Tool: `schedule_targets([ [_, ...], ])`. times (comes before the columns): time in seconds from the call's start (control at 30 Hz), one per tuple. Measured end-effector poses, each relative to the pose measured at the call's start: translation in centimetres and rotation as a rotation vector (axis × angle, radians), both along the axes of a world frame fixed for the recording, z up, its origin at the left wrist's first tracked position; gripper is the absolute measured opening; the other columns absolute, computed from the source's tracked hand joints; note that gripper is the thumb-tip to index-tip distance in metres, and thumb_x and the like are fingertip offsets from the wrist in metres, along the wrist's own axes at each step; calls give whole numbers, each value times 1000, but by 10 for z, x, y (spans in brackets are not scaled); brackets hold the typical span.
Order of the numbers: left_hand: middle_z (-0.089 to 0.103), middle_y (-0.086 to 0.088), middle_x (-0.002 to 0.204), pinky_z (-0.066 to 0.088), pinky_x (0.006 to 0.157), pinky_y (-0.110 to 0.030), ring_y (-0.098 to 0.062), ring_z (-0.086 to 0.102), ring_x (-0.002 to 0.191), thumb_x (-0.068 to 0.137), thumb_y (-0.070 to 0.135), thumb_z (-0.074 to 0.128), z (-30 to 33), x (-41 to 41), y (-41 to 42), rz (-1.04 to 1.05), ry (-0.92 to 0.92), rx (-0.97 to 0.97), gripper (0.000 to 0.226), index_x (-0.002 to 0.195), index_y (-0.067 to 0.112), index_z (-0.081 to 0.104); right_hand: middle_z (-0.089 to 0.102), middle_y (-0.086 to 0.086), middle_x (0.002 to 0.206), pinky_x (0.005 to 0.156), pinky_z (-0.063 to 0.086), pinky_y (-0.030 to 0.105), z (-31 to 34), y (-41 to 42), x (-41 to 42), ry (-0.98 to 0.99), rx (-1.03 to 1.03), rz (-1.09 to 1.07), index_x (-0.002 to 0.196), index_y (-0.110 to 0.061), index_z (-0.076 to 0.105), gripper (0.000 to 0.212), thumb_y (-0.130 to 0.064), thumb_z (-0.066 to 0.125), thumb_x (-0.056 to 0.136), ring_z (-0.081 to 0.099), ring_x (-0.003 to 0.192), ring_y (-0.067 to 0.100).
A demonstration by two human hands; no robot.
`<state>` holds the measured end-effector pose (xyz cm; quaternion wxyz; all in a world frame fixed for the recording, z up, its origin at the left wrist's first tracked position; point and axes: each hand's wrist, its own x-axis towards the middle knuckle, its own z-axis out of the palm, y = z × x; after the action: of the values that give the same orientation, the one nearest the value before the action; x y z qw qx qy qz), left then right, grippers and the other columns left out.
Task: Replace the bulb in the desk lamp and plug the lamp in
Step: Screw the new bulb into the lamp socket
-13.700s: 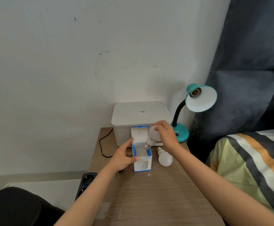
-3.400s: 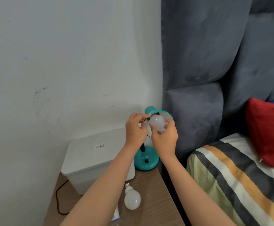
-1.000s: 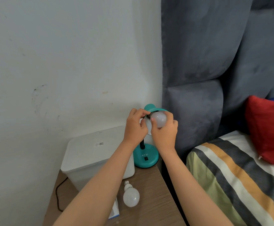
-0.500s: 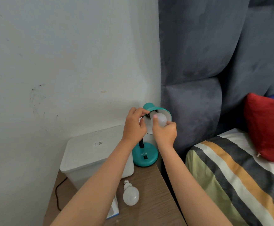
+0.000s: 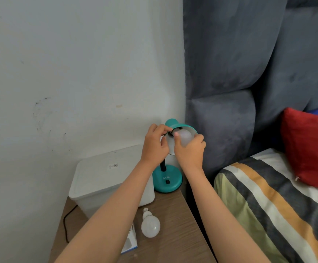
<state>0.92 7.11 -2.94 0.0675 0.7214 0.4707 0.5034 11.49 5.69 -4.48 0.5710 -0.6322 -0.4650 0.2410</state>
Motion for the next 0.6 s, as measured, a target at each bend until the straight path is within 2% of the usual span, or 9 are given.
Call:
schedule_targets([
  [0.07, 53, -6, 96, 40, 82, -1, -4, 53, 88, 79, -13, 46, 0, 0, 0, 4, -7, 5, 38, 102, 11, 64, 39, 15, 119, 72, 38, 25, -3, -4, -1, -97, 76, 44, 127, -5, 36, 61, -26, 71, 82, 49, 89, 24],
  [0.13, 52, -4, 96, 39, 82, 0, -4, 53, 88, 79, -13, 46, 0, -1, 0, 5, -10, 8, 38, 102, 12, 64, 42, 14, 117, 73, 39, 24, -5, -4, 0, -142, 96, 53, 127, -10, 40, 54, -15, 69, 82, 48, 88, 22],
  [0.23, 51, -3, 96, 39, 82, 0, -6, 54, 89, 79, -13, 46, 1, -2, 1, 5, -6, -4, 39, 102, 12, 64, 53, 16, 114, 73, 40, 26, -7, -1, 3, -61, 77, 5, 121, -6, 44, 48, -23, 68, 84, 57, 98, 29],
  [0.33, 51, -3, 96, 39, 83, 0, -8, 54, 90, 79, -13, 46, 1, 0, 0, 5, -8, -14, 38, 102, 13, 63, 63, 19, 105, 68, 43, 28, -11, 5, 4, 58, 53, -25, 116, -3, 46, 52, -37, 68, 83, 63, 95, 31],
  [0.43, 51, -4, 97, 39, 83, 0, -7, 54, 90, 79, -13, 46, 0, -1, 0, 4, -12, -12, 38, 102, 13, 63, 56, 14, 111, 72, 43, 27, -12, 3, 4, -1, 94, -20, 118, -2, 46, 55, -36, 70, 82, 57, 94, 23],
  [0.5, 52, -4, 97, 40, 83, 0, -7, 54, 89, 79, -13, 47, 0, -1, -1, 9, -19, -12, 38, 102, 13, 64, 46, 6, 113, 76, 43, 26, -13, 0, 4, -79, 161, 14, 125, -7, 44, 58, -26, 74, 79, 48, 93, 16],
  [0.57, 52, -4, 96, 40, 82, 0, -7, 54, 89, 79, -13, 47, 1, -1, -1, 20, -28, -10, 37, 101, 12, 64, 47, 8, 113, 76, 44, 25, -17, 0, 4, -148, 206, 43, 128, -13, 45, 56, -20, 73, 79, 54, 91, 20],
  [0.6, 52, -4, 96, 39, 82, 0, -7, 54, 88, 79, -13, 47, 1, -1, -1, 19, -28, -10, 37, 101, 12, 64, 51, 10, 112, 73, 44, 23, -19, 1, 5, -142, 206, 36, 127, -13, 47, 54, -23, 72, 80, 59, 90, 24],
])
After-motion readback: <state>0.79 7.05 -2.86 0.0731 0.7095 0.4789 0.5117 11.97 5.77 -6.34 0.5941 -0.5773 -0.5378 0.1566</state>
